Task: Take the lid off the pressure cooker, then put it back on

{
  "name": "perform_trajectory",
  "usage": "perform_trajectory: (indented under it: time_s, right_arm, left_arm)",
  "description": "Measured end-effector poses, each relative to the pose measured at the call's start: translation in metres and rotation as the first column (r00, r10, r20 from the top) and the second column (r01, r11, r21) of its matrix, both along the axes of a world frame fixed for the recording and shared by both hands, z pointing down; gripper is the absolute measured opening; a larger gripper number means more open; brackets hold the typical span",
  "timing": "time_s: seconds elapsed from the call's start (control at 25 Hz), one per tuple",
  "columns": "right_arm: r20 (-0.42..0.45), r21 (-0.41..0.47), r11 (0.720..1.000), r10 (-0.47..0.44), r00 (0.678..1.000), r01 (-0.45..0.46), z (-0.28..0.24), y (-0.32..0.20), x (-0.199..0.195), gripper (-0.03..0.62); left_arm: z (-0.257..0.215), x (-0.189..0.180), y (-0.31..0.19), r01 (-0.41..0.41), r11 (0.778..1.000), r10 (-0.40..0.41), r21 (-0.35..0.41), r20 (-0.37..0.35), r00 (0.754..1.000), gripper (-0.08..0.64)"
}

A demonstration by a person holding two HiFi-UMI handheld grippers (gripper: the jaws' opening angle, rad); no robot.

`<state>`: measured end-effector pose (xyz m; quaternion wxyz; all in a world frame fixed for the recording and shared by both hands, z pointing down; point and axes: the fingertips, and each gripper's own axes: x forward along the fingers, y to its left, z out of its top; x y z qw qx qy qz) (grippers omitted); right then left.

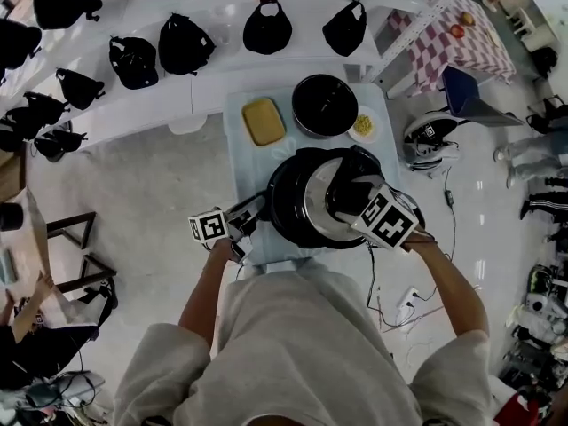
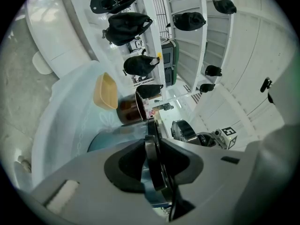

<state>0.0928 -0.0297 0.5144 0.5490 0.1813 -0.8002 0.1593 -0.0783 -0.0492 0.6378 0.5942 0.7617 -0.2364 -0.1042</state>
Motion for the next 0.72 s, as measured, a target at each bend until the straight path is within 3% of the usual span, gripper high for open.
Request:
perform_trajectory:
  time_s: [0.32, 0.56, 0.72]
  right_arm:
    - [-0.007, 0.018, 0.980, 0.198, 0.980, -0.198, -0.009, 0.007, 0.085, 0.275]
    - [-0.051, 0.030, 0.942, 0.336, 0.940, -0.335, -0.005, 0.020, 0.159, 0.275]
    - [-0.091, 0.025, 0.914, 0.406, 0.909, -0.406, 0.015, 0.028, 0.201, 0.275]
  left_arm:
    - [0.000, 0.000, 0.000, -0.011, 1.000, 0.011, -0.005, 0.011, 1.000, 0.104]
    - [0.008, -0.006, 0.001, -0.009, 0.999, 0.011, -0.031, 0.068, 0.998, 0.104]
    - [0.009, -0.001, 0.004, 0.004, 0.997, -0.002, -0.077, 0.030, 1.000, 0.104]
